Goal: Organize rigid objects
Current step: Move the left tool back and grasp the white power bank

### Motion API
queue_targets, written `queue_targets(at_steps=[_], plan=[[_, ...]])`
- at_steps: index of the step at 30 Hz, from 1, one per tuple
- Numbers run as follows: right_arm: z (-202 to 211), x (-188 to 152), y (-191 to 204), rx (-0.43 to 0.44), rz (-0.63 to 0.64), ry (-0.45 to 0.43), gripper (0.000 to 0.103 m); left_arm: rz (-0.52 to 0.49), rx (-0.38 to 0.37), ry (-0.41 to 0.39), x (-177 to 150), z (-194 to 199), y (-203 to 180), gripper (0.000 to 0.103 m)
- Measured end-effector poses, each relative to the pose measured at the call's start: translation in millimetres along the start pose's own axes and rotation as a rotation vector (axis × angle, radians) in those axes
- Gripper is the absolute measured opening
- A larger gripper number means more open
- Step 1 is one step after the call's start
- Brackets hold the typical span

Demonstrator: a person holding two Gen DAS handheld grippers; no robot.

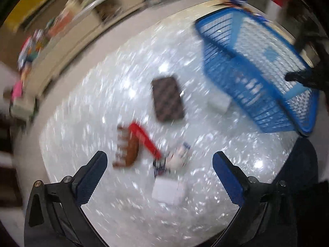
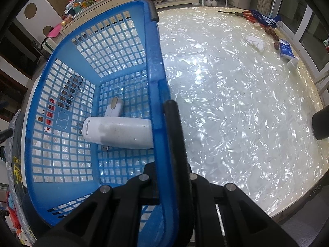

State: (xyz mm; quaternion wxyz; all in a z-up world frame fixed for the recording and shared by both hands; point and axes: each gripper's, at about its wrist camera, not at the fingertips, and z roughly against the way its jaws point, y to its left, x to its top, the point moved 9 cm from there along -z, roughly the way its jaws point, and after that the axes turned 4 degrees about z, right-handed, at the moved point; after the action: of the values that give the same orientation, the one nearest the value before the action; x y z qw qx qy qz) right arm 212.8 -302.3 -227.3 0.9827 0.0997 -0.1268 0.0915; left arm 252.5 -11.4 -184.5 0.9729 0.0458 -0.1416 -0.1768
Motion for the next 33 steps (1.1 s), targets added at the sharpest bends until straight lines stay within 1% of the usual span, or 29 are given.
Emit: queue_targets(at_steps=[6,9,13,16,20,22,25,27,28,29,30,33], plan=[[-1,1,1,0.000,0.001,0.001,0.008,0.219,-0.077,0.110,-41,-38,22,0.103],[-2,1,2,0.001,0.001,0.001,0.008,0.300,-0.117,0.152,-58,-54,25,0.103],[-2,1,2,0.001,0.000,0.001,0.008,0.377,-0.123,0.200,-76,-71,28,0.103],[-1,1,2,0.004,0.000,-0.001,0.008,0.475,-0.131,0.238,-89,-85,32,0.103],[-2,2,2,0.007,0.003,0.000,0.008,0.555,-0.074,0.273,-101,-99,37,0.103],[-2,2,2,0.010,0.002,0.000,0.008,0.585,-0.073,0.275,-103,-103,38,0.103],[-1,2,1,0.011,0.005,0.000,0.009,0.646,-0.102,0.272,-107,-109,37,0.103],[-1,2,1,0.011,0.007,0.001,0.009,0.706,-0.114,0.269,-110,-111,37,0.102],[-1,2,1,0.012,0.004,0.001,0.009,0.725,-0.113,0.271,-112,-112,38,0.098],[-1,2,1,0.011,0.004,0.001,0.009,0.747,-0.127,0.265,-113,-113,37,0.094],[-1,2,1,0.011,0.004,0.000,0.009,0.753,-0.116,0.259,-118,-113,37,0.092],[-1,1,1,0.004,0.007,0.001,0.009,0.732,-0.069,0.244,-120,-108,36,0.079]])
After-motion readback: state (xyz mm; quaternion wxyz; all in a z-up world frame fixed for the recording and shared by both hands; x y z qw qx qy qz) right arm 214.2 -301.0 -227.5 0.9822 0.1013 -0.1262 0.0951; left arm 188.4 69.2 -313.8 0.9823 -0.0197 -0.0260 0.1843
